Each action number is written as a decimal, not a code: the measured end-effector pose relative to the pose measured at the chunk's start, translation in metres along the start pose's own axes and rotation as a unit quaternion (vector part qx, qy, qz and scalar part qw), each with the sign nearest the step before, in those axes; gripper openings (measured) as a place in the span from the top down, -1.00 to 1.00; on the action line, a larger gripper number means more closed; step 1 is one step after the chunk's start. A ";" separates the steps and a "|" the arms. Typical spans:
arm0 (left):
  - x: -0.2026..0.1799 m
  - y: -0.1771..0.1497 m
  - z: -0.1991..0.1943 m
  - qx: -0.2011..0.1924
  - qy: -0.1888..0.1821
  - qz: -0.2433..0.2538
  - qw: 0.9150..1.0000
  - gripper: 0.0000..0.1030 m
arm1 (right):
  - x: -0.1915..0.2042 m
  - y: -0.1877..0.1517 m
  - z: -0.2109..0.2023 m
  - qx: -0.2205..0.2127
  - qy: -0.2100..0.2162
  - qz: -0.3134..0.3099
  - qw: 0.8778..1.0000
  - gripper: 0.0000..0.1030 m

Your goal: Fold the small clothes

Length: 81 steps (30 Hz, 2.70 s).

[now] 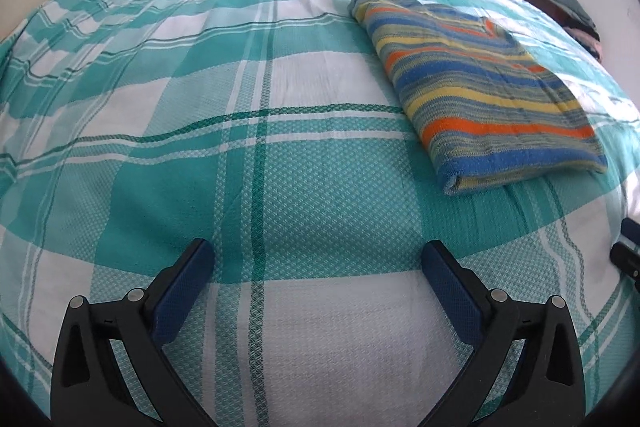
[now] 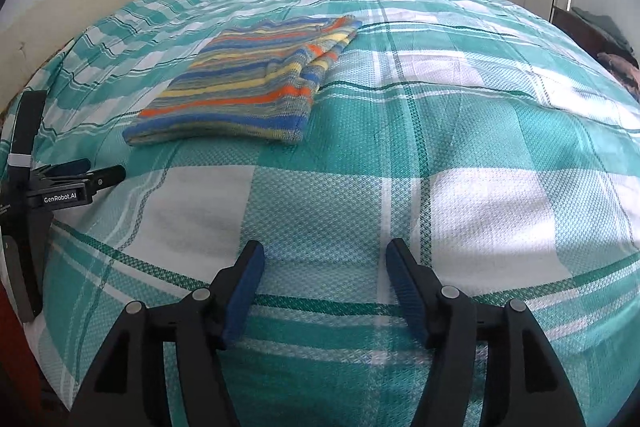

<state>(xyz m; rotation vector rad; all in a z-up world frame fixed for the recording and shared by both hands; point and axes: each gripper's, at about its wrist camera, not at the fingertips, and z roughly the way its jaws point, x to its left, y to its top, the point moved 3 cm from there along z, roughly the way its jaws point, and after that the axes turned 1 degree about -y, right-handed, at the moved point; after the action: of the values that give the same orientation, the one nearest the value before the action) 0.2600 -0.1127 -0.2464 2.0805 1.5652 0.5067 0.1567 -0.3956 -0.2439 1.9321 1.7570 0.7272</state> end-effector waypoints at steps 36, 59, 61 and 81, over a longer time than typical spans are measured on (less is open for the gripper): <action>-0.001 -0.001 -0.001 0.000 0.000 -0.001 1.000 -0.99 | 0.007 -0.004 -0.002 -0.004 0.009 -0.001 1.000 -0.34; 0.008 0.096 -0.011 0.009 -0.221 -0.082 0.972 -0.86 | -0.066 0.124 0.025 -0.002 0.235 0.163 0.958 -0.46; -0.001 0.103 0.017 0.042 -0.231 -0.077 0.969 -0.63 | -0.077 0.141 0.069 0.035 0.262 0.200 0.944 -0.46; -0.015 0.123 0.077 0.144 -0.358 -0.142 0.912 -0.22 | -0.035 0.196 0.189 0.118 0.374 0.236 0.889 -0.09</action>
<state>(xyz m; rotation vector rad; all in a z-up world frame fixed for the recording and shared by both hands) 0.3950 -0.1673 -0.2379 1.8555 1.4816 -0.5717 0.4257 -0.4451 -0.2699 2.4998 1.8297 1.6854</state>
